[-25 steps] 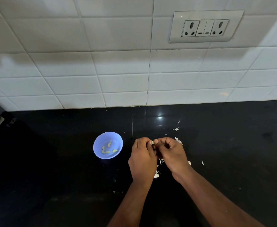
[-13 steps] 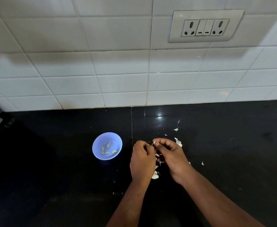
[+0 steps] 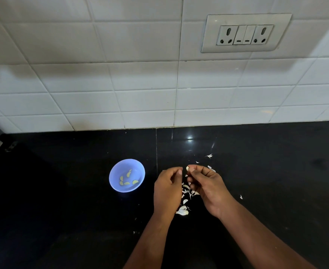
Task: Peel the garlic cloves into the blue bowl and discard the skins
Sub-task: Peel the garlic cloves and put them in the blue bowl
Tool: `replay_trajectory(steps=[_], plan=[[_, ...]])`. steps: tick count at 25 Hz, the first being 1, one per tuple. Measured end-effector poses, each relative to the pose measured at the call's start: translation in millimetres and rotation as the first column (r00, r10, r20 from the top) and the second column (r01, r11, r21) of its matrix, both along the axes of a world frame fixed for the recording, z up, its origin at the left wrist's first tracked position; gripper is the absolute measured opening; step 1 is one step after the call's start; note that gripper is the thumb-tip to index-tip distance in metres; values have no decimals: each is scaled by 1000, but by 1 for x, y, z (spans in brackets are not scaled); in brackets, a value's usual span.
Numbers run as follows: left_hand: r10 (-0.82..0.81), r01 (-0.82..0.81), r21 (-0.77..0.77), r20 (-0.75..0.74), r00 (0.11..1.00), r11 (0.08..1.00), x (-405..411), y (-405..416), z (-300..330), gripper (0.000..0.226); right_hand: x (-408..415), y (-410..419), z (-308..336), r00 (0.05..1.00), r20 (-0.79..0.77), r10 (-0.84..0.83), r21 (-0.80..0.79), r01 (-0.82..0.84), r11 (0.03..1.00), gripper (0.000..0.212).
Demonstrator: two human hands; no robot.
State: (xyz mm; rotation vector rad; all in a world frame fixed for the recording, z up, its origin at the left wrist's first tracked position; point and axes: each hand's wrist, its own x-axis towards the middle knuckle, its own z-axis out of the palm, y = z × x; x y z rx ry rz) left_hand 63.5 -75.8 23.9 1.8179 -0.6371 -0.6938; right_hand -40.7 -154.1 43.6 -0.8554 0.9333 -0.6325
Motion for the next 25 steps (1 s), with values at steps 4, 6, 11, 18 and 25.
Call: replay_trajectory(steps=[4,6,11,18,25], plan=[[-5,-14,-118,-157,988,993,-2,-4,6,9,-1,-1,-2,1000,12,25,-7,-25,1000,11],[1,-25,-116,-207,978,993,-1,-6,4,12,-2,-2,-2,999,36,38,11,-38,999,12],[-45,3,-135,-308,950,991,0,-4,7,10,-5,-9,-4,988,69,136,28,-139,990,23],[24,-57,-83,-359,933,995,-2,-7,8,11,-5,-5,-6,981,-52,186,-139,-192,972,18],[-111,54,408,119,987,911,9,4,1,31,-7,-14,-8,991,-135,-4,-135,-14,991,13]])
